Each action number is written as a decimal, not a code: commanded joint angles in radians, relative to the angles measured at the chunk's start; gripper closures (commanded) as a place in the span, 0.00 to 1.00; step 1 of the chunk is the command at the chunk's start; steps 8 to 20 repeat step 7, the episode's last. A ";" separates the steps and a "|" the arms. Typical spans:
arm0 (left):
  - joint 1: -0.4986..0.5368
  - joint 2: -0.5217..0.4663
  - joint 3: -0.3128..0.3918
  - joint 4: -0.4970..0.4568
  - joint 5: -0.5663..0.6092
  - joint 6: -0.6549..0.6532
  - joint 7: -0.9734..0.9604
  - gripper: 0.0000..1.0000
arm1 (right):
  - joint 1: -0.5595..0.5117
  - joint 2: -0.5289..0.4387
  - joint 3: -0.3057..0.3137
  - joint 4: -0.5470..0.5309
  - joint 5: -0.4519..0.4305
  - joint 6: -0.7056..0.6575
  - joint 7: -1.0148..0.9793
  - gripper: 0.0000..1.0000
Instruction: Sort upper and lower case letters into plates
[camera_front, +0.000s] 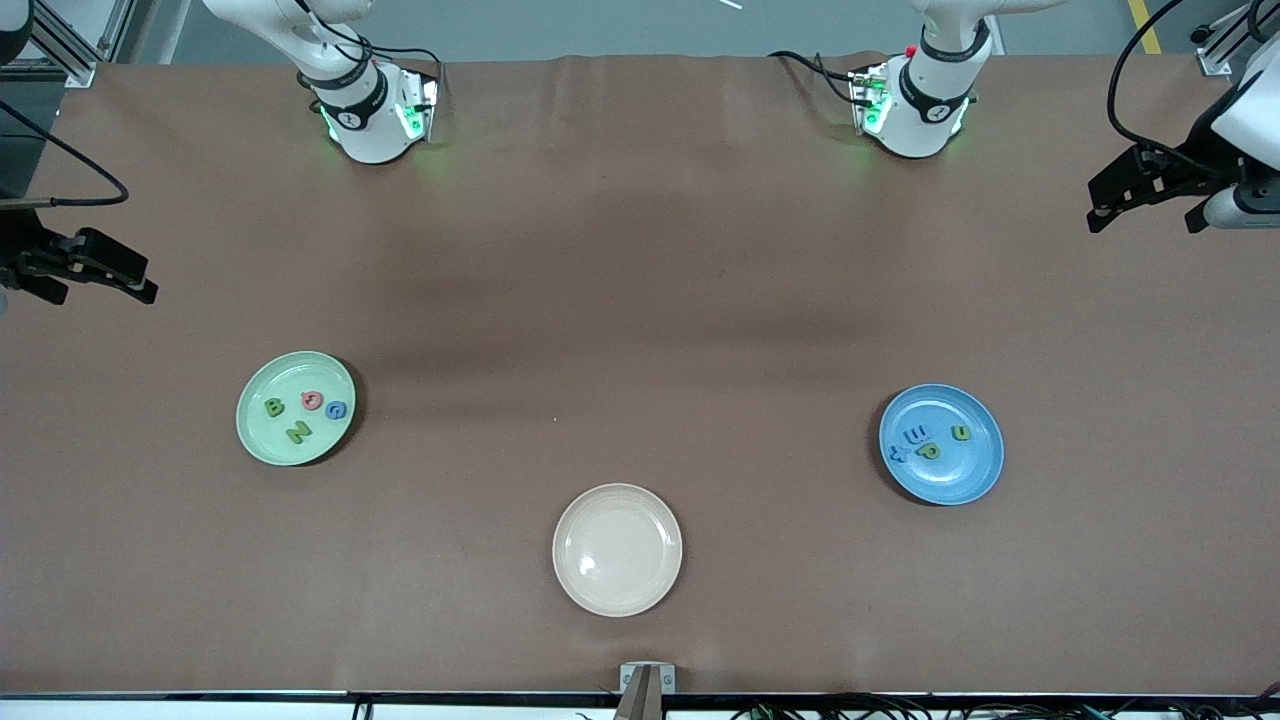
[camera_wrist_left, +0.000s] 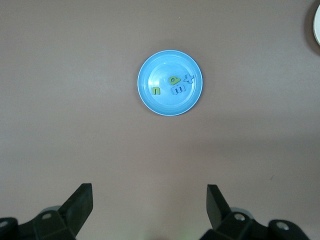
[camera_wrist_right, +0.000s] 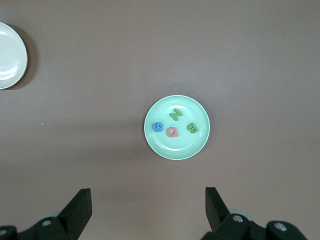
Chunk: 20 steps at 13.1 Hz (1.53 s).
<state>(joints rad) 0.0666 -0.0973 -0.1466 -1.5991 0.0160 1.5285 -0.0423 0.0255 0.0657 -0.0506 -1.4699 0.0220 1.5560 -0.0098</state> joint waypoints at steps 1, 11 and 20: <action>0.002 -0.012 -0.005 0.002 0.019 -0.004 0.016 0.00 | -0.018 0.016 0.018 0.030 -0.011 0.002 0.011 0.00; 0.002 -0.009 -0.004 0.016 0.019 -0.005 0.012 0.00 | -0.016 0.016 0.018 0.030 -0.008 0.016 0.011 0.00; 0.002 -0.009 -0.004 0.016 0.019 -0.005 0.012 0.00 | -0.016 0.016 0.018 0.030 -0.008 0.016 0.011 0.00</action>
